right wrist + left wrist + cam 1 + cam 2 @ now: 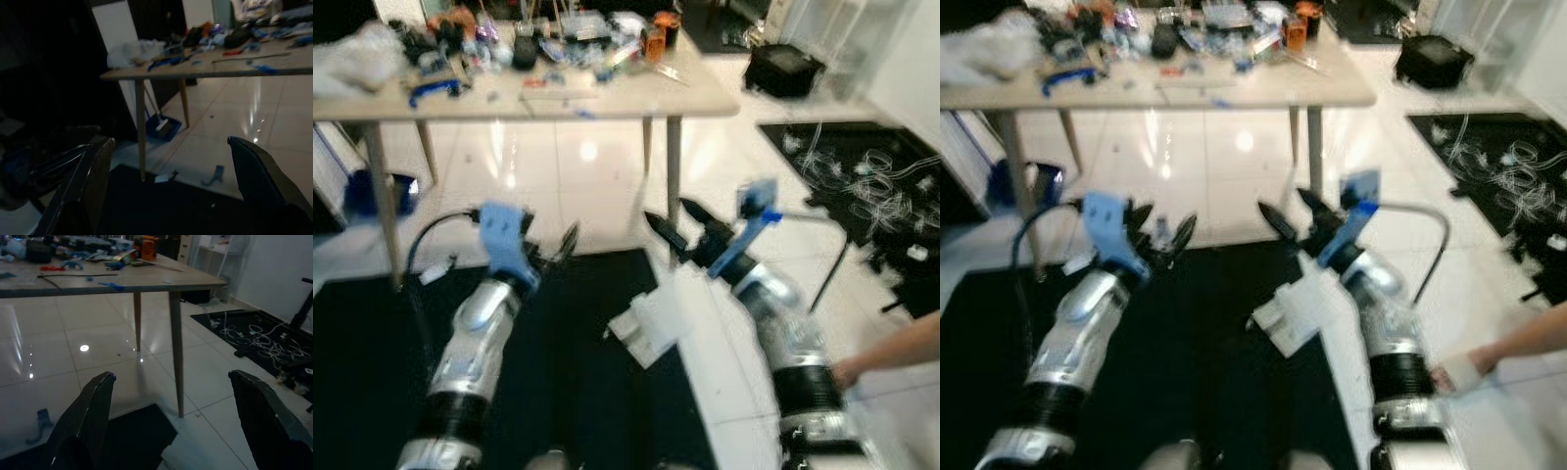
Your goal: Picking trash to rubbish bin
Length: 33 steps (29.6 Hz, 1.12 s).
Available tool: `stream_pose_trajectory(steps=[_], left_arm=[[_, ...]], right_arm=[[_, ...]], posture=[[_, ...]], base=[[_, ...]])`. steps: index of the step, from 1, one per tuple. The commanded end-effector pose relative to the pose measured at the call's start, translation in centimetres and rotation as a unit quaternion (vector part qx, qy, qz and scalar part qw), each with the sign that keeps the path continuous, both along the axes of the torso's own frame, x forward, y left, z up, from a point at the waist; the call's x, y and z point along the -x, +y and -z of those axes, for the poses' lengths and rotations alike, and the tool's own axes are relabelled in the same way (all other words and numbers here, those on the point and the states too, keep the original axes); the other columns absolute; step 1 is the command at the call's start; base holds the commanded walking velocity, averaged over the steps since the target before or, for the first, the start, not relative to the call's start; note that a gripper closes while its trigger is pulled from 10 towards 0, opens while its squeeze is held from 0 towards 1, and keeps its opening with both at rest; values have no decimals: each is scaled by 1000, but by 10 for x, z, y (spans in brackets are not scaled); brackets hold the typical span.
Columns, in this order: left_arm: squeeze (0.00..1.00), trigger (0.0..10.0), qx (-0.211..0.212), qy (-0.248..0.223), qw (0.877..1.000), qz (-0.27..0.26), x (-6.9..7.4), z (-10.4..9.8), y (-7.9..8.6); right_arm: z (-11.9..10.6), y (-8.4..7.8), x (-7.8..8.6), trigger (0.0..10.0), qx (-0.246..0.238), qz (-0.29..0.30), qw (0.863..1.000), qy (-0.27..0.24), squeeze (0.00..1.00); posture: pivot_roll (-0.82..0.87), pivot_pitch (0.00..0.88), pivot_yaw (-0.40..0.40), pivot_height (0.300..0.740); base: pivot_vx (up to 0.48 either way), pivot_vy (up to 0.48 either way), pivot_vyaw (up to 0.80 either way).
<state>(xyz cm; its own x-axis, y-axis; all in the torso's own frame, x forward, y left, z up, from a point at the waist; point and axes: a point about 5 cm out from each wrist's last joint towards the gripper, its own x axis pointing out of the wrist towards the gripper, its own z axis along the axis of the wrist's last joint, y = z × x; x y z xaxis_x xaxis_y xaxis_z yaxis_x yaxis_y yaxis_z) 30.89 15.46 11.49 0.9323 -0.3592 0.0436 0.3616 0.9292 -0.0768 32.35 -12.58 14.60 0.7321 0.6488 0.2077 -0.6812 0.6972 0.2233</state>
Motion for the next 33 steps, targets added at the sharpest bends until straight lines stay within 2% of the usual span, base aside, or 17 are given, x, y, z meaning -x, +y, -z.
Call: stream_pose_trajectory(steps=[1,33], left_arm=[[0,10000,-4,4,1000,0,1,3,0],[0,10000,-15,-9,1000,-8,0,1,1]], right_arm=[[0,-5,0,10000,2,8,1000,0,0],[0,-5,0,10000,9,7,1000,-6,0]], posture=[[1,0,-12,740],[0,0,-13,740]], base=[[394,0,0],[417,0,0]])
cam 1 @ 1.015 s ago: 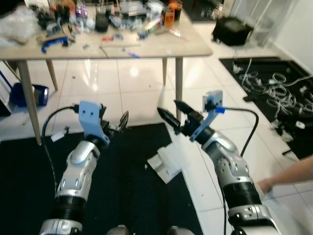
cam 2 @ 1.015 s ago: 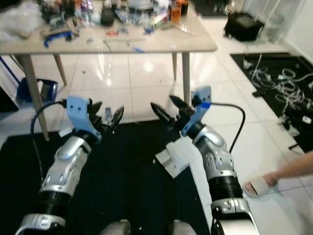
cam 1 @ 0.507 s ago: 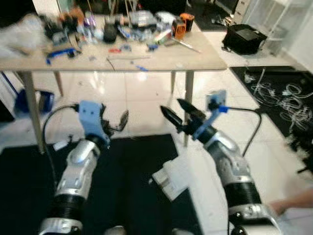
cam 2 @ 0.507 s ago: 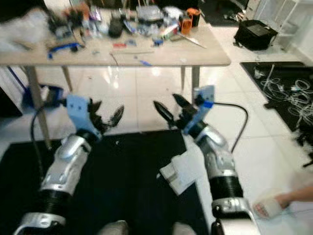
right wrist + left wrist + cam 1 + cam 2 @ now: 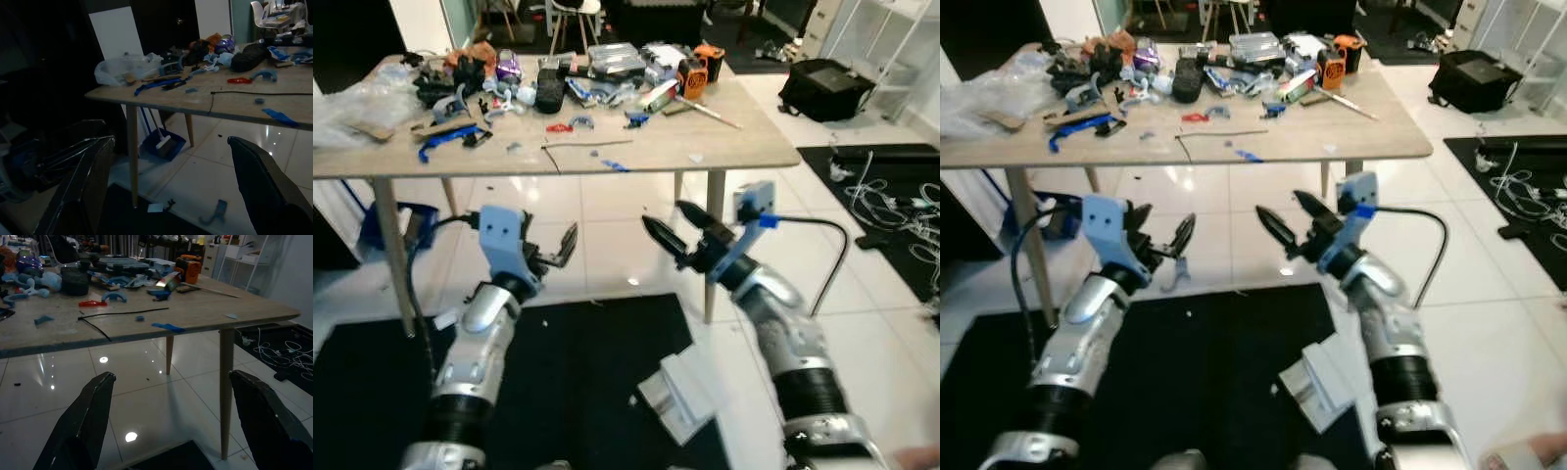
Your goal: Picking trash to rubbish bin
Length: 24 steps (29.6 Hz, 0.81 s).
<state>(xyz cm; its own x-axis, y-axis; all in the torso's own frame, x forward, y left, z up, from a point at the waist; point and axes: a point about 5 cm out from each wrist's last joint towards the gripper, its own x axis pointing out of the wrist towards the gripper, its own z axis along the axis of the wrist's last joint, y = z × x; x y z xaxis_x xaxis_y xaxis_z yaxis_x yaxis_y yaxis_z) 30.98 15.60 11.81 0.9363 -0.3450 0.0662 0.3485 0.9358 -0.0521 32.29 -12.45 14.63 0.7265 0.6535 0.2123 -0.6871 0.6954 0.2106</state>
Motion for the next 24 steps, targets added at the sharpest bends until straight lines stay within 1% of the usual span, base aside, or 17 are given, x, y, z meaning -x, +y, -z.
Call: stream_pose_trajectory(steps=[1,24], left_arm=[[0,10000,-8,6,1000,0,1,4,0],[0,10000,-9,7,1000,3,0,6,-1]], right_arm=[[0,-6,-1,10000,5,9,1000,0,0],[2,-5,-1,10000,9,6,1000,1,0]], posture=[[0,0,-13,740],[-4,0,-16,740]], base=[[480,0,0],[480,0,0]])
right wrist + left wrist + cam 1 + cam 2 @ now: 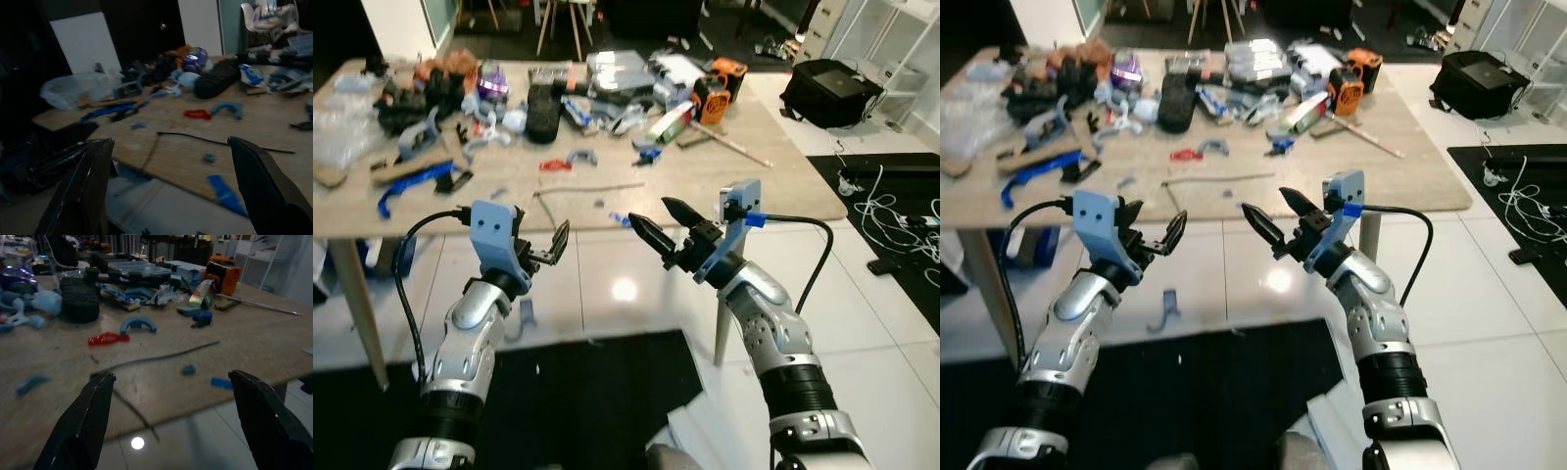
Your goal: Picking trash to rubbish bin
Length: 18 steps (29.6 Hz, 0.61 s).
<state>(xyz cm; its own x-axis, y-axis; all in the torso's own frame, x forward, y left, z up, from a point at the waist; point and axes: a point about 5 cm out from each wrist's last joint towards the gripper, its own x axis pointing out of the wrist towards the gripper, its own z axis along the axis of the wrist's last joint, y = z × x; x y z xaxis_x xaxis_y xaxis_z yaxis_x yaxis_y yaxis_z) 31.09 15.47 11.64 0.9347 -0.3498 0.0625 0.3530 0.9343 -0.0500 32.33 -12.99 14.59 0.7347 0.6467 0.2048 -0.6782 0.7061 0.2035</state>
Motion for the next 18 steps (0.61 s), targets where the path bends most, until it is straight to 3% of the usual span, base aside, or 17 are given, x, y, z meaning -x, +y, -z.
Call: stream_pose_trajectory(steps=[1,14,18], left_arm=[[0,10000,-7,6,1000,1,2,4,0],[0,10000,-9,5,1000,4,1,4,-1],[0,10000,-9,4,1000,4,1,4,-1]], right_arm=[[1,0,0,10000,3,-1,1000,1,0],[3,0,0,10000,0,-3,1000,8,0],[3,0,-1,10000,5,-6,1000,13,0]], posture=[[-4,0,-17,740],[-4,0,-17,740],[-5,0,-15,740]], base=[[480,0,0],[480,0,0],[480,0,-750]])
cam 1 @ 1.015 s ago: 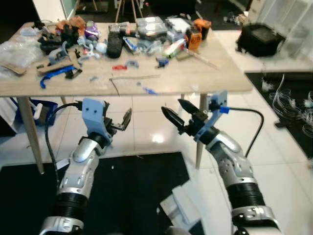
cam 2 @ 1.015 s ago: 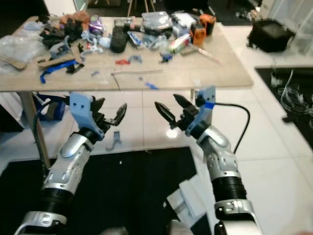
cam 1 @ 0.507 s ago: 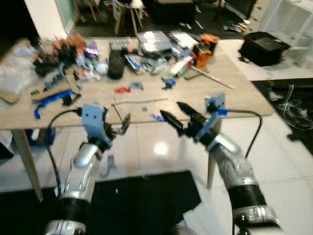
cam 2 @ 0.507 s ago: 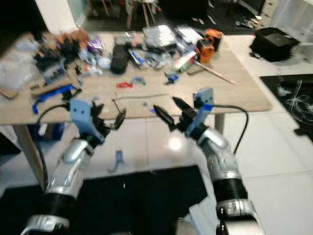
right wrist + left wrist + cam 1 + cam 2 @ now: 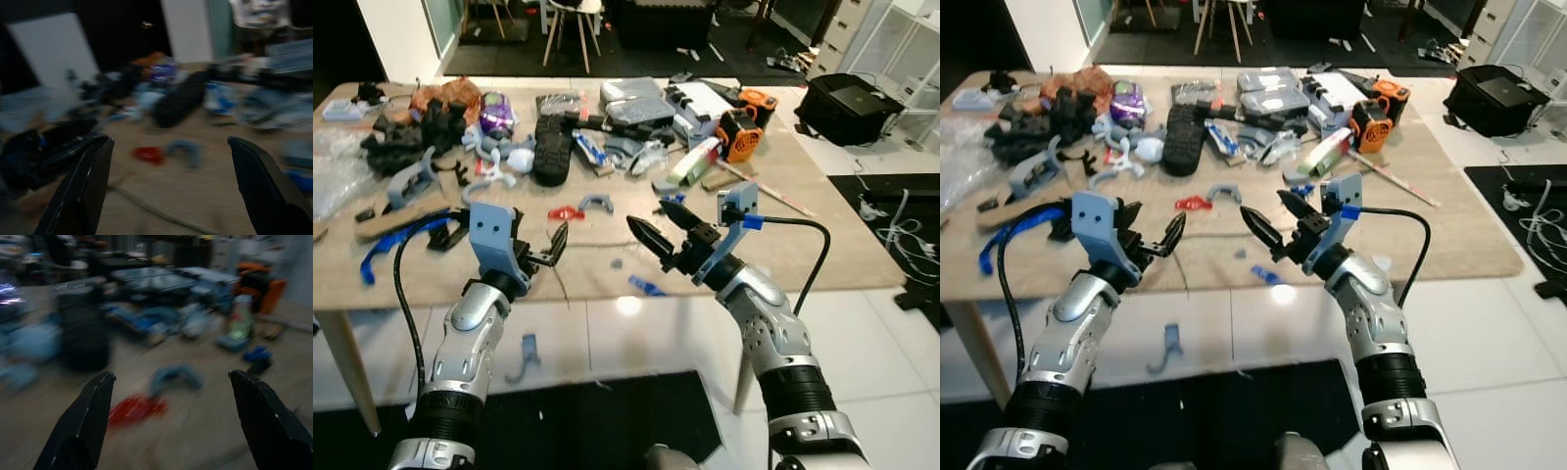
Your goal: Picking trash to rubbish bin
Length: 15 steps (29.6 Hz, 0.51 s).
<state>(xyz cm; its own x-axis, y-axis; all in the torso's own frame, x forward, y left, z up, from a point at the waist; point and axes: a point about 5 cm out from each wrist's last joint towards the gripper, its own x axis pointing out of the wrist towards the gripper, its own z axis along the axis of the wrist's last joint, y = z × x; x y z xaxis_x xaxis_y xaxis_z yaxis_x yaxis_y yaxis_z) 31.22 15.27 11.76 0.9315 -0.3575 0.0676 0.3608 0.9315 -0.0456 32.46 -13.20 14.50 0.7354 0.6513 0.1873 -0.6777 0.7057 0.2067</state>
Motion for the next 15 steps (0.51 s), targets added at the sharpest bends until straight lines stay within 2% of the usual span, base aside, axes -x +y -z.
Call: stream_pose_trajectory(steps=[1,3,9,12,14,15], left_arm=[[0,10000,-8,7,1000,0,2,5,1],[0,10000,-8,7,1000,0,2,5,1],[0,10000,-9,7,1000,1,2,5,1],[0,10000,-13,3,1000,11,3,4,0],[0,10000,-45,-6,999,27,5,3,0],[0,10000,-45,-6,999,27,5,3,0]], right_arm=[[2,2,0,10000,0,-4,1000,4,0],[1,2,0,10000,-1,-3,1000,3,0],[1,2,0,10000,-5,-2,1000,1,0],[1,2,0,10000,-5,-3,1000,2,0],[1,2,0,10000,-4,-3,1000,2,0],[1,2,0,10000,-4,-3,1000,2,0]], posture=[[-5,0,-15,740],[-5,0,-15,740],[-4,0,-14,740],[-4,0,-14,740],[-8,0,-14,740],[-8,0,-14,740]], base=[[480,0,-800],[480,0,-800],[480,0,0],[190,0,0],[0,0,0],[0,0,0]])
